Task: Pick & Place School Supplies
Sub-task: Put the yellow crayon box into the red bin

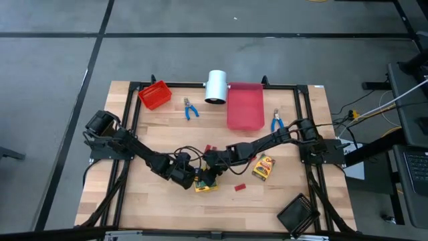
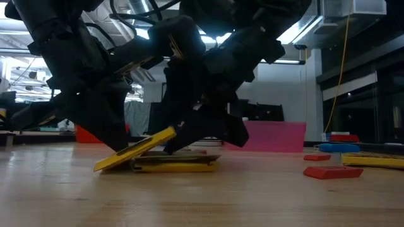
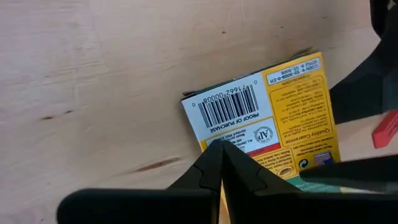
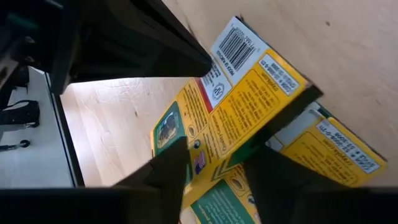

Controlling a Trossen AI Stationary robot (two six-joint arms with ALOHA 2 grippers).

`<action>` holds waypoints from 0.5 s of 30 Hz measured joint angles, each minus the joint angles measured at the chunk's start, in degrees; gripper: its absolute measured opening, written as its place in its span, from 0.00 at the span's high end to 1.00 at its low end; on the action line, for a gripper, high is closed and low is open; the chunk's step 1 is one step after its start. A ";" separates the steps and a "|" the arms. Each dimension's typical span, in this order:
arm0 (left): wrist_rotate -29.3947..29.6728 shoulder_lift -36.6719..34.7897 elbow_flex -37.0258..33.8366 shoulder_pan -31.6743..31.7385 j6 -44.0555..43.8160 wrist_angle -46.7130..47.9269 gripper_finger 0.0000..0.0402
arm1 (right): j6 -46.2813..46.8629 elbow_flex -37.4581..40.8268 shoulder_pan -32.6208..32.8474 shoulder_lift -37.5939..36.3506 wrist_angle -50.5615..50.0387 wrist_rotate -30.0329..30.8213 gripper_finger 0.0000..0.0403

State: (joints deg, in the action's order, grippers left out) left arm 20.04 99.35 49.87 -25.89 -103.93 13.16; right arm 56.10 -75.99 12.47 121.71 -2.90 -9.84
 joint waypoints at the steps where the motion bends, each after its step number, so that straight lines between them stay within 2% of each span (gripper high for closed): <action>1: 0.07 0.01 0.00 0.00 0.02 -0.12 1.00 | -0.17 0.00 0.01 0.00 0.02 -0.02 0.72; 5: -0.03 -0.82 -0.02 -0.98 -0.19 -0.11 1.00 | -0.61 0.00 0.17 -0.01 1.25 -0.08 0.91; 10: 2.99 -5.65 -0.13 -3.59 4.86 0.18 0.99 | -2.04 -0.11 1.18 -1.69 1.56 0.78 0.91; 15: 6.57 -14.79 0.20 -7.49 8.19 0.11 0.93 | -3.57 -0.02 2.24 -5.66 -3.31 3.02 0.91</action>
State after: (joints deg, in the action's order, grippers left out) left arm 26.62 84.56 50.06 -33.38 -95.74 13.27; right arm 52.53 -76.01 14.71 116.05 -6.21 -6.82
